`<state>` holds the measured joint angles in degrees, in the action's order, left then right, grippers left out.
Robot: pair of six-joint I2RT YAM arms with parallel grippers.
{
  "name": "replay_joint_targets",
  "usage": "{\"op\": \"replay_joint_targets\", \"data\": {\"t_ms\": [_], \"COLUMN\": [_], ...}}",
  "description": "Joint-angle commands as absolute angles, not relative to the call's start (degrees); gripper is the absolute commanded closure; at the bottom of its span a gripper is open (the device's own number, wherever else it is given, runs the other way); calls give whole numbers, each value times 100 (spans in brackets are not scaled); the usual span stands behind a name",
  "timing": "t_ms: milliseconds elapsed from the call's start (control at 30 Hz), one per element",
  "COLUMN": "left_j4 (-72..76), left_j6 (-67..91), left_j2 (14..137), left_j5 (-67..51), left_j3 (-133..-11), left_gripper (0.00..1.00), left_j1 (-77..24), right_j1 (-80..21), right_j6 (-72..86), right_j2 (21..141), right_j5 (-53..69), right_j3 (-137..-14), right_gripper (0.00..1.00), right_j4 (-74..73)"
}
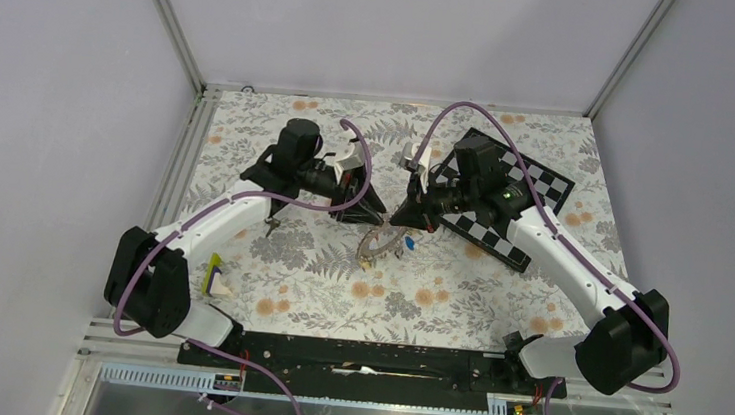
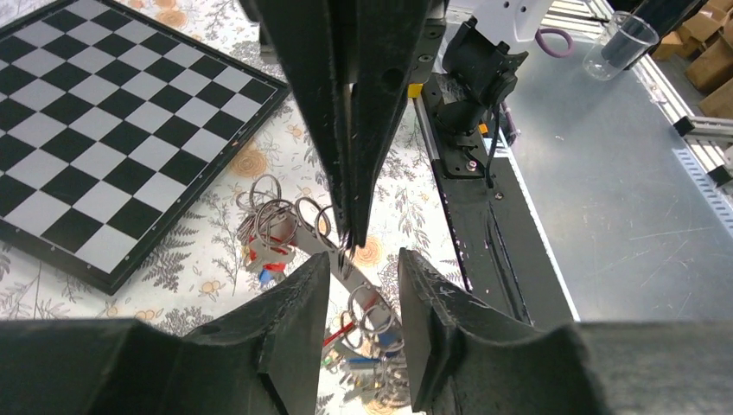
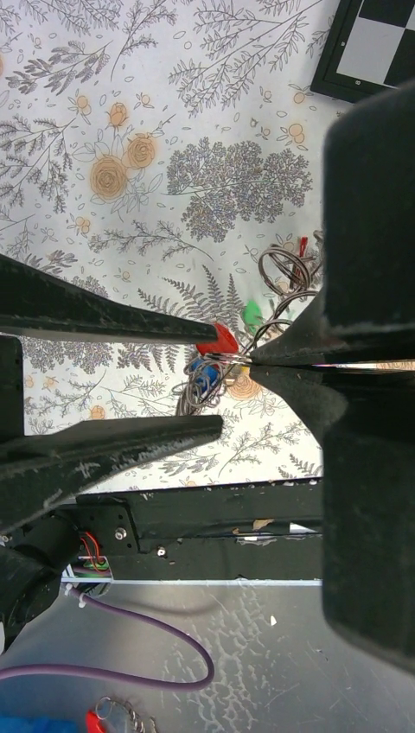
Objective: Put the keys on the keyring
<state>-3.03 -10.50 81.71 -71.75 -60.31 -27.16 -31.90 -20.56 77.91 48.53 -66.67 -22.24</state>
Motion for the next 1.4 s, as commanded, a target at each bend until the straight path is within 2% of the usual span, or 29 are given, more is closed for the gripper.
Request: {"op": "replay_joint_targets", "data": {"t_ms": [0, 133, 267, 567, 800, 900, 933, 1000, 1167, 1233, 1367], "left_j4": [-319, -397, -622, -1457, -1644, -1371, -1126, -220, 4498, 6019, 7977], "left_j6": [-1604, -1678, -1798, -2410, -2486, -2116, -1865, -1019, 2627, 4017, 5478], "left_j2": [8190, 8345, 8478, 8571, 8606, 8569, 8531, 8398, 8197, 8279, 8478], "left_j5": [-7155, -7110, -7094, -7109, -7196, -7198, -7224, -7277, -7329, -7216, -6866], "left_j3": [-6415, -6602, -6756, -6897, -6984, -6966, -6887, -6572, -5337, -5020, -4667], "left_gripper": [60, 63, 75, 75, 100, 100, 100, 100, 100, 100, 100], "left_j1": [-2882, -2934, -2981, -2997, -2997, -2985, -2966, -2901, -2788, -2786, -2781], "right_j1": [-3225, -3230, -3228, -3224, -3224, -3223, -3220, -3207, -3038, -2936, -2801], "right_j6": [-1979, -1960, -1969, -1978, -1990, -2017, -2032, -2065, -1971, -1885, -1786], "right_j2": [7753, 7778, 7761, 7710, 7723, 7656, 7609, 7515, 7279, 7189, 7071], "right_j5": [4953, 4983, 4986, 4949, 4917, 4865, 4794, 4691, 4695, 4751, 4983], "right_j3": [-6996, -6987, -6965, -6930, -6908, -6908, -6904, -6936, -6992, -6987, -6930], "right_gripper": [100, 100, 100, 100, 100, 100, 100, 92, 63, 56, 52], "right_j4": [-2138, -2137, -2134, -2128, -2127, -2066, -2038, -2029, -1960, -1896, -1814]}}
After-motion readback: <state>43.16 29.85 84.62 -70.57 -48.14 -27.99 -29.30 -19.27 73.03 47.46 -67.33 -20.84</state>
